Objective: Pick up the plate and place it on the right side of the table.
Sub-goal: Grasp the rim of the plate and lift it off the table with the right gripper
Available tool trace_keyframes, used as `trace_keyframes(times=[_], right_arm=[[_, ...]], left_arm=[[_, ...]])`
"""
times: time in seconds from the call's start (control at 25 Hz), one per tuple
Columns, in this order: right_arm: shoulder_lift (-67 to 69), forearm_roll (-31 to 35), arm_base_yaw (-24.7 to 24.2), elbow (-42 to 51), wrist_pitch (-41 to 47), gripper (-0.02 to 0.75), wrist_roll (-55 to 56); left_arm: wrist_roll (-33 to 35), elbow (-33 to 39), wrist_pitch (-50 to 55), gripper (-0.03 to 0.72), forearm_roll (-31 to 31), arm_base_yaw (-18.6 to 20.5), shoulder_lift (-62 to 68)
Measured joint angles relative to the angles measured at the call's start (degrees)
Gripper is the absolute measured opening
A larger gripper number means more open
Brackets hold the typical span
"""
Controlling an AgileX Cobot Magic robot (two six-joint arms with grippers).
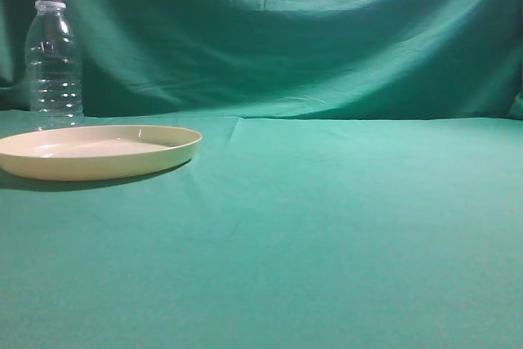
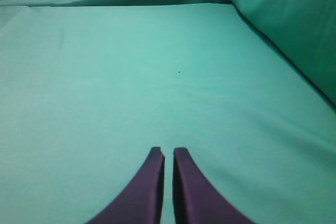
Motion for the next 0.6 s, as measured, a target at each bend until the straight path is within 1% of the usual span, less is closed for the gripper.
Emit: trace_keyframes(times=[0.6], right_arm=[[0.00,0.00,0.00,0.00,0.00,0.048,0.00]], left_arm=[[0.00,0.00,0.00,0.000,0.00,0.00,0.00]])
